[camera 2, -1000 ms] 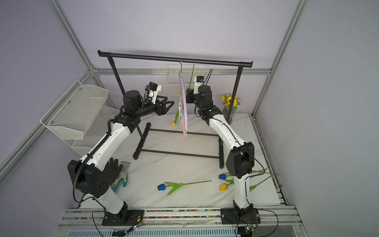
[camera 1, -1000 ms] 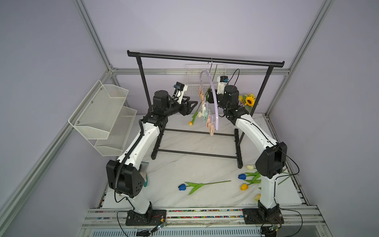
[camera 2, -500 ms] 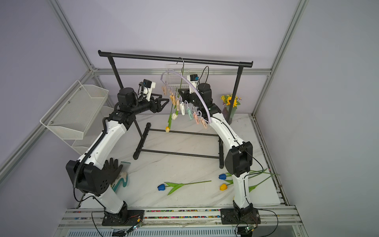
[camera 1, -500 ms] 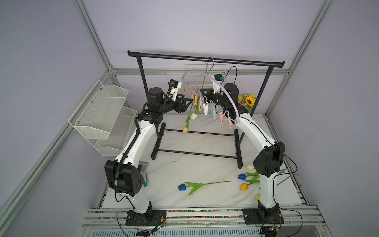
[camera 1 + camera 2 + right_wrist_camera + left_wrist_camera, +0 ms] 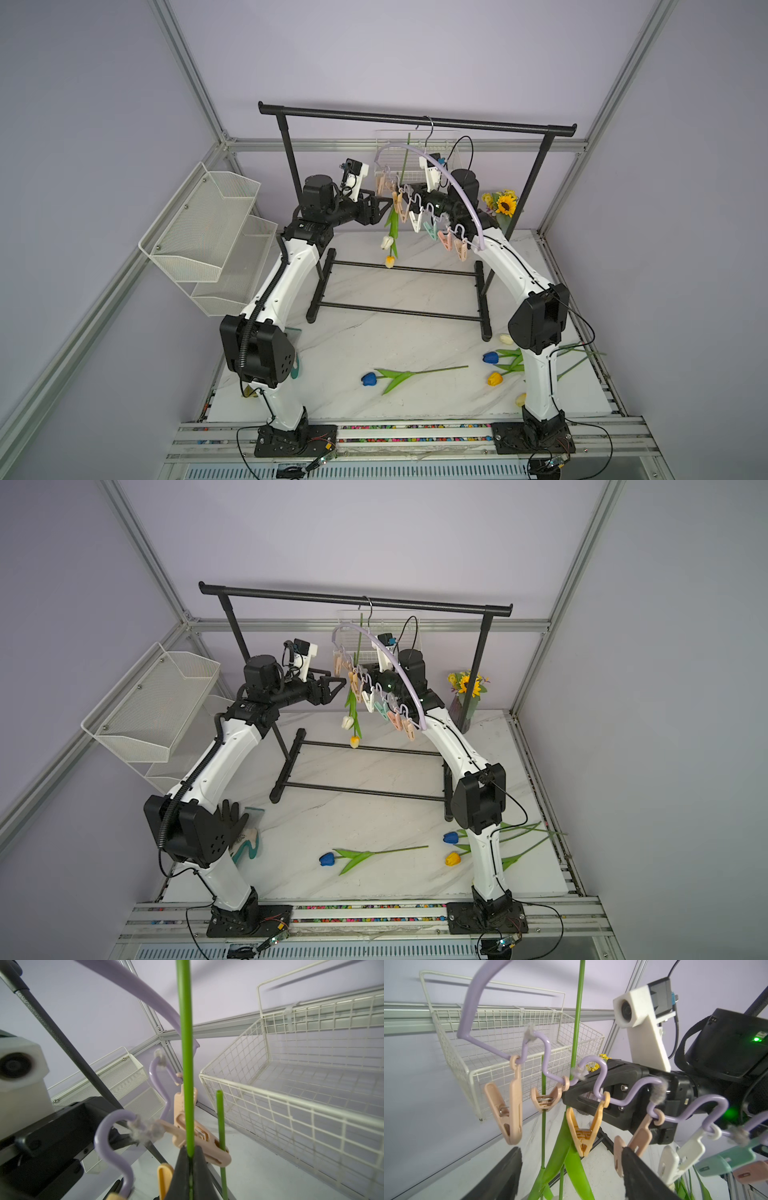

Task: Dry the flowers on a clothes hanger
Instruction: Open the clamp at the hanger.

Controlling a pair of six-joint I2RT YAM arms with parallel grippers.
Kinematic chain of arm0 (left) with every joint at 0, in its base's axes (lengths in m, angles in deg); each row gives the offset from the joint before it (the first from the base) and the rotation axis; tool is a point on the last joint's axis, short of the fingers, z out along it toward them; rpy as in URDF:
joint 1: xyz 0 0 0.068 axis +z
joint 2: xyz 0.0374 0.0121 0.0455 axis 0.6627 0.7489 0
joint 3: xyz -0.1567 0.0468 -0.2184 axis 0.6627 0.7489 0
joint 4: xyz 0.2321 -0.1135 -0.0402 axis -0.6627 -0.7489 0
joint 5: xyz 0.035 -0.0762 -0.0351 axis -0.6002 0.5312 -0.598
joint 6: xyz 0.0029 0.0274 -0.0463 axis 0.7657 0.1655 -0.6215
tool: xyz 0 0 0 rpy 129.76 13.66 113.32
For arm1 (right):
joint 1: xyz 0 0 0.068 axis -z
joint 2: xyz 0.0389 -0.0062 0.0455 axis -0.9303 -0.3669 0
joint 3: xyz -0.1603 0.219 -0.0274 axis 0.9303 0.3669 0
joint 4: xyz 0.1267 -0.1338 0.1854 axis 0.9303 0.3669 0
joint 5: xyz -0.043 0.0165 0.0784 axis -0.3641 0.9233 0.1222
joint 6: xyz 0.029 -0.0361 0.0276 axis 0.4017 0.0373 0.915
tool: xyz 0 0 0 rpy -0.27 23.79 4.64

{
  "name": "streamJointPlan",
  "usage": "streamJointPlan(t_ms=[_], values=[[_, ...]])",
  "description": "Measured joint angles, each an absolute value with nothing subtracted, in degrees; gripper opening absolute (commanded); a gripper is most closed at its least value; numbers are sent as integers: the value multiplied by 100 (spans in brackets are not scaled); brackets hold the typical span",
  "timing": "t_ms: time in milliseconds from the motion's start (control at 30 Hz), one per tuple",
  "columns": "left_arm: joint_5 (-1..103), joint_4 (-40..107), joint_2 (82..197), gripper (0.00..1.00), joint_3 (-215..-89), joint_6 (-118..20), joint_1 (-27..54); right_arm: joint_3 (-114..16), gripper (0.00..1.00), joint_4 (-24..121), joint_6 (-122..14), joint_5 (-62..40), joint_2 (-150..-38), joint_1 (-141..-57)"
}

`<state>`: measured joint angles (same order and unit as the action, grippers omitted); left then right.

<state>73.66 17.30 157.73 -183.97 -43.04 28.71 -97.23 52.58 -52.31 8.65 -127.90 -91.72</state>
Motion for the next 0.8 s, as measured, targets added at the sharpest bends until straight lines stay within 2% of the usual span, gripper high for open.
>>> streamJointPlan(t_ms=[233, 467, 700, 800], values=[[7510, 1688, 16062, 77, -18690, -4457, 2869, -9952, 0, 5256, -5192, 1024, -12871, -9172], [7630, 1682, 16156, 66, -18928, -4597, 2801, -9987, 0, 5258, -5141, 1077, -12925, -9172], [7639, 1697, 16289, 66, -18961, -4665, 2611, -9987, 0, 5269, -5126, 1077, -12941, -9172], [7635, 1693, 16422, 60, -19022, -4669, 2570, -9987, 0, 5271, -5126, 1077, -12941, -9172]])
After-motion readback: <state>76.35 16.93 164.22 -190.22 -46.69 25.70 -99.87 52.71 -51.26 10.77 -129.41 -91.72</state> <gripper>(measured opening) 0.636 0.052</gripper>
